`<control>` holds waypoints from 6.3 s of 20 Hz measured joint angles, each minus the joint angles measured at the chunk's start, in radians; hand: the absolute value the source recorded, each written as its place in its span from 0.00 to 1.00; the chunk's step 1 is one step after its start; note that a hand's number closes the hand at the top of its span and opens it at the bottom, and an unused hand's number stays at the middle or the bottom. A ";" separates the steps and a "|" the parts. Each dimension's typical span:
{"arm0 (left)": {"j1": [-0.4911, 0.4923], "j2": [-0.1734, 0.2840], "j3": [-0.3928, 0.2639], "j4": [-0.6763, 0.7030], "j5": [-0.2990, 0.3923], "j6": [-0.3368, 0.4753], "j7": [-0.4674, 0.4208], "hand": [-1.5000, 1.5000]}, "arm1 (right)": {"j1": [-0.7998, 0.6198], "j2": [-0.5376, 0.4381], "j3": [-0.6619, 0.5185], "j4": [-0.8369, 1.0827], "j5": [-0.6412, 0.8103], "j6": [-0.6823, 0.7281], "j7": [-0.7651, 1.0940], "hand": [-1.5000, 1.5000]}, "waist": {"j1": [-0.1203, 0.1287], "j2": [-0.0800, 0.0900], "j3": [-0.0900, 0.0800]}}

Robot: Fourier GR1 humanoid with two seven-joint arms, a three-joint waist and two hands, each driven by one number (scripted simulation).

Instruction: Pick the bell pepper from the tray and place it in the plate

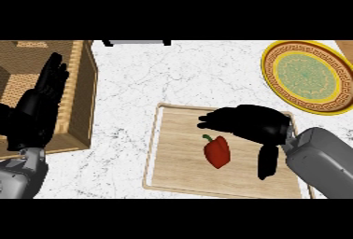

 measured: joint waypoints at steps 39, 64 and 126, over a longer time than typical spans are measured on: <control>0.036 -0.059 0.037 -0.044 -0.072 -0.040 0.015 0.50 | -0.045 0.160 0.017 0.129 0.211 -0.206 -0.031 1.00 | -0.019 0.000 0.003; 0.067 -0.081 0.074 -0.079 -0.098 -0.066 0.017 0.50 | 0.016 -0.035 -0.573 0.269 0.069 -0.593 -0.011 1.00 | -0.029 0.002 0.001; 0.003 -0.169 0.073 -0.075 -0.160 -0.138 0.026 0.50 | -0.139 -0.120 -0.876 1.113 -0.276 -0.014 -0.501 0.00 | 0.045 0.029 0.002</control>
